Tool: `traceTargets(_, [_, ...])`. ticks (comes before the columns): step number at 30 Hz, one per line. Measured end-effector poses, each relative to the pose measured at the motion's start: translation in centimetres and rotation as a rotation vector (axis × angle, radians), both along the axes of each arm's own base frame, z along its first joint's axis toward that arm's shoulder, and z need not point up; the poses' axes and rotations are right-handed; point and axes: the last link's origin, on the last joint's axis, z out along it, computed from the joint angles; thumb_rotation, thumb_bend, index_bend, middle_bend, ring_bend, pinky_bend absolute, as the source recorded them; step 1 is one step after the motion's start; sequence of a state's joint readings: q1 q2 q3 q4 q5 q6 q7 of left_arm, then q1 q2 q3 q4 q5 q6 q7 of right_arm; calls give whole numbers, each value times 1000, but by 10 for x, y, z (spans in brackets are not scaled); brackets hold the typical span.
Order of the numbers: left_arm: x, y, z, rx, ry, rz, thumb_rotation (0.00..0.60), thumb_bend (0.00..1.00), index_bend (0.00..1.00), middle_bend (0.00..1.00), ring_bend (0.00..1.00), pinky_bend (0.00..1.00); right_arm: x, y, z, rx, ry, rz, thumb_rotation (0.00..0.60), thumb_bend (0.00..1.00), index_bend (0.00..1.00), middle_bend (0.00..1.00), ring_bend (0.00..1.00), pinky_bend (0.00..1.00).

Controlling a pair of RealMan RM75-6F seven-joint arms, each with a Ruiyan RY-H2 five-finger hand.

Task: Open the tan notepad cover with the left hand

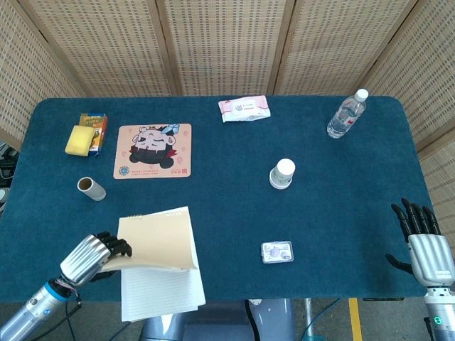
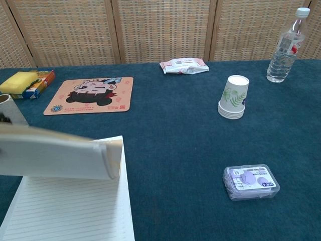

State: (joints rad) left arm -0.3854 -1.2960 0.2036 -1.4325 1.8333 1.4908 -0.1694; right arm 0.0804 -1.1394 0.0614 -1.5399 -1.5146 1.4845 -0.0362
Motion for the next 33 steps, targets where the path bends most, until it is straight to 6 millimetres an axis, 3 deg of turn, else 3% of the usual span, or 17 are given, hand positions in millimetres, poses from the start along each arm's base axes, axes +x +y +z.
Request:
traceTargets(8, [19, 77, 18, 23, -270, 251, 600, 690, 803, 676, 569, 522, 3, 2, 1, -4, -3, 11, 600, 0, 0, 0, 0, 0])
traceTargets(13, [22, 121, 24, 63, -315, 367, 600, 690, 803, 676, 569, 522, 3, 1, 0, -2, 5, 9, 600, 0, 0, 0, 0, 0])
traceTargets(27, [-3, 222, 18, 128, -422, 662, 600, 690, 787, 676, 569, 522, -3, -6, -3, -4, 31, -44, 600, 0, 0, 0, 0, 0])
traceTargets(30, [-8, 236, 12, 134, -426, 701, 600, 669, 667, 602, 517, 469, -4, -7, -5, -1, 37, -51, 600, 0, 0, 0, 0, 0])
traceTargets(33, [-12, 245, 1, 113, -441, 747, 600, 446, 220, 214, 173, 203, -4, -8, -6, 1, 43, -57, 600, 0, 0, 0, 0, 0])
